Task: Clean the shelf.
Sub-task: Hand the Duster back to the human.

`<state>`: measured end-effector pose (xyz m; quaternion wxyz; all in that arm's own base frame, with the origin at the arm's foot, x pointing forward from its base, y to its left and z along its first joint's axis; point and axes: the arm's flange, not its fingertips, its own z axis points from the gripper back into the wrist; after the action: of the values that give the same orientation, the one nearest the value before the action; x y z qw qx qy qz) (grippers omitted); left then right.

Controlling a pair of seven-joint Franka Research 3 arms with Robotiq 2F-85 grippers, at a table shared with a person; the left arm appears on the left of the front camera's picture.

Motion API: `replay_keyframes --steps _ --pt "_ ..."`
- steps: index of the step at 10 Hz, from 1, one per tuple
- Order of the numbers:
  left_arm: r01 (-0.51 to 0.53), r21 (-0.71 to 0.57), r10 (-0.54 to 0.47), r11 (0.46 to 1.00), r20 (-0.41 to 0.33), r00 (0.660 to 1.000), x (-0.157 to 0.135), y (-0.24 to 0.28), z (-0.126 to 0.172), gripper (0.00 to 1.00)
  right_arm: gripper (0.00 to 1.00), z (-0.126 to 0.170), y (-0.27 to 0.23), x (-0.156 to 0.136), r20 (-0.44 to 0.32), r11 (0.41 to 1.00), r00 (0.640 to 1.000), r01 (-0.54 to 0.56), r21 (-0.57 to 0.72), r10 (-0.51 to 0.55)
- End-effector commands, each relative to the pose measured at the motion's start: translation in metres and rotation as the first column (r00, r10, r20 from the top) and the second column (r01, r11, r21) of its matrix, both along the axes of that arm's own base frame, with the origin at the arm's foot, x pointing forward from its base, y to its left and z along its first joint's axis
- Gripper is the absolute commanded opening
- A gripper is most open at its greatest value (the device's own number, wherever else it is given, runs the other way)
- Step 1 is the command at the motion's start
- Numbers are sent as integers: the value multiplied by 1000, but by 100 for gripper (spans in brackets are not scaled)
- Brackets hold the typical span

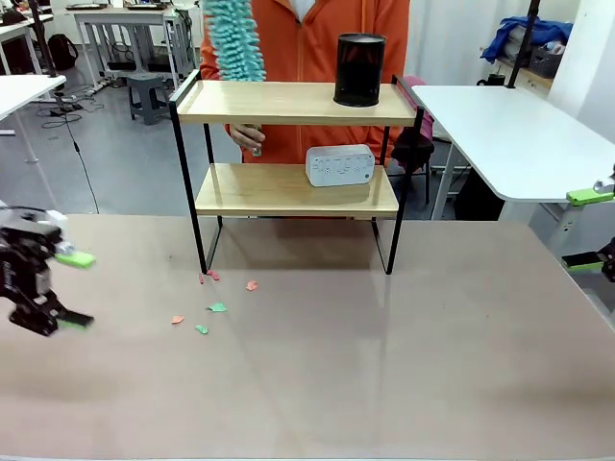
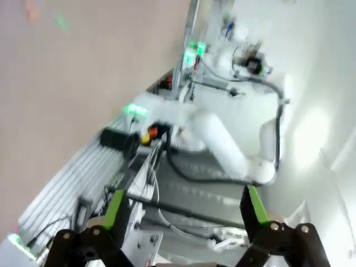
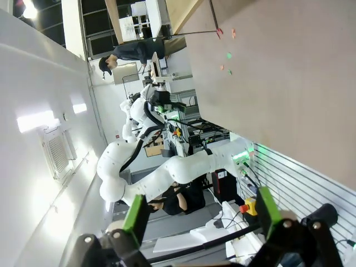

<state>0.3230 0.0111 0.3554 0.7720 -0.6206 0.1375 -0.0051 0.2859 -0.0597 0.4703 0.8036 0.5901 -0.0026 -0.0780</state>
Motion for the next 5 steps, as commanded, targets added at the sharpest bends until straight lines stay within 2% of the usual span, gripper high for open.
replay_keyframes --steps 1,2,5 --pt "27 51 -28 998 14 1000 9 -12 -6 100 100 3 2 0 -8 1000 1000 21 10 -21" --pt "0 0 0 1000 0 1000 0 0 0 97 100 3 2 0 -8 1000 1000 21 10 -21" --pt "0 0 0 1000 0 1000 0 0 0 97 100 3 2 0 -8 1000 1000 21 10 -21"
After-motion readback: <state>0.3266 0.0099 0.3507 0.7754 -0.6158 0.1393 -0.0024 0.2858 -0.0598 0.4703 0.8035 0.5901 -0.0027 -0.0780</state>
